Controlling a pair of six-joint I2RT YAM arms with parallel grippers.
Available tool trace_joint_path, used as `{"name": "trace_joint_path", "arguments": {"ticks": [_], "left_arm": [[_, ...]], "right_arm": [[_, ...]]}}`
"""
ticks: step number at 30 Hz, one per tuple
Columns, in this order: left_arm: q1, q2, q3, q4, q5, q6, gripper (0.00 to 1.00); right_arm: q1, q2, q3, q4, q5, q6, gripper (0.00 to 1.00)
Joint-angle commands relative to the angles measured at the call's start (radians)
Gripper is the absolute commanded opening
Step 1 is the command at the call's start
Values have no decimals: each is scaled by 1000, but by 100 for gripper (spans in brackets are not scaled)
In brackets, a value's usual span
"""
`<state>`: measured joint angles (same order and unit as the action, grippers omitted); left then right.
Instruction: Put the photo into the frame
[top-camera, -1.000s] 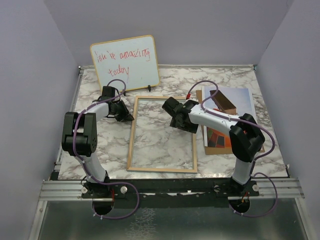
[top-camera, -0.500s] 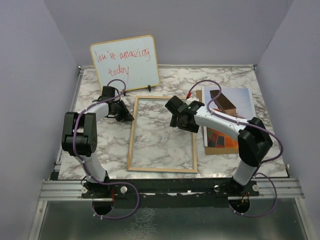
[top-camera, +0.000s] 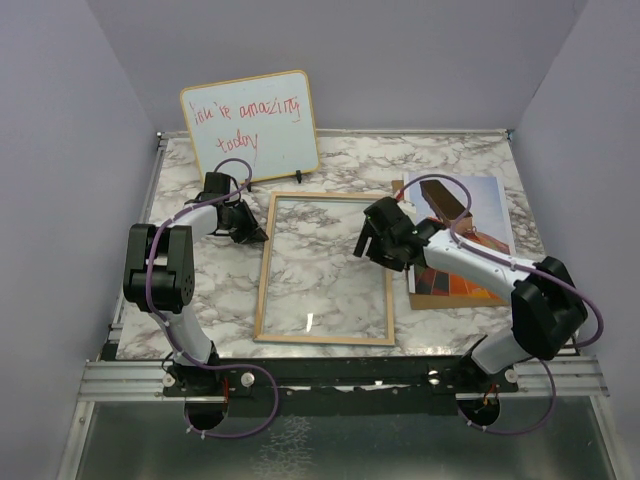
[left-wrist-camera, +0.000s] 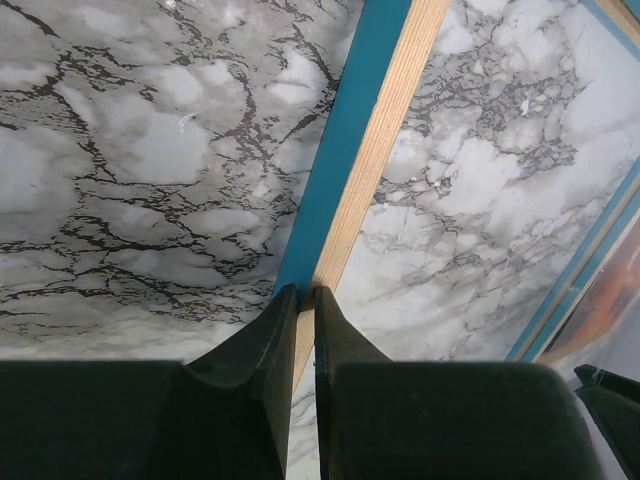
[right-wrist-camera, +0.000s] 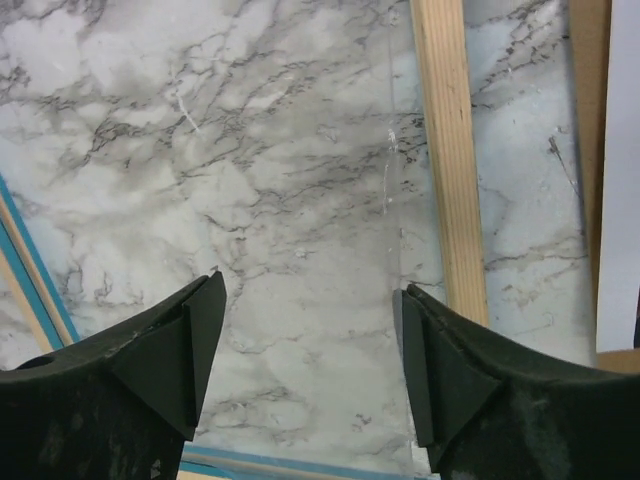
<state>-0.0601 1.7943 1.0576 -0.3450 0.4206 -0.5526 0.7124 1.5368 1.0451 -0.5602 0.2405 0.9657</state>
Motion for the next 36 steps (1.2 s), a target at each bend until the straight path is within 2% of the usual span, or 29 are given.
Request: {"name": "trace_joint_path", "arguments": {"ticks": [1,6,8,10,12,13,15,20,22,23,30,36], "left_arm": [[-23,74,-43,-88,-72,40,13],[-23,83,-46,-89,-53,50,13],[-23,83,-49,-89,-52,52,13],[-24,84,-47,-89,-45,55,13],[-24,84,-43,-90,-49,58,13],[-24,82,-42,-91,-55,60,13],[-24,83,-38,-91,-61,63,12],[-24,82,-33,-78,-67,73,9],[-24,72,-36,-68,-59,61,9],[-24,67,-35,-66,-48,48,9],[-60,70,-31,-47,-41,-11,9],[-106,104,-39,-6,-44,-73,8]], "right_arm": [[-26,-71,-92,297,-190,-35,69],[-80,-137,-220,483,-309,-8,40],[-103,-153,-268,546,-355,0,34],[-123,-153,-305,631,-405,0,39],[-139,-139,-316,646,-433,-6,51],[-143,-137,-323,658,-440,-16,54],[-158,-137,-338,681,-452,-29,53],[-225,-136,-378,758,-553,-64,15],[-241,-134,-385,786,-607,-80,3],[-246,-131,-386,800,-635,-81,1],[-268,-130,-429,975,-778,-52,0],[-285,-174,-465,1053,-819,-35,0]]}}
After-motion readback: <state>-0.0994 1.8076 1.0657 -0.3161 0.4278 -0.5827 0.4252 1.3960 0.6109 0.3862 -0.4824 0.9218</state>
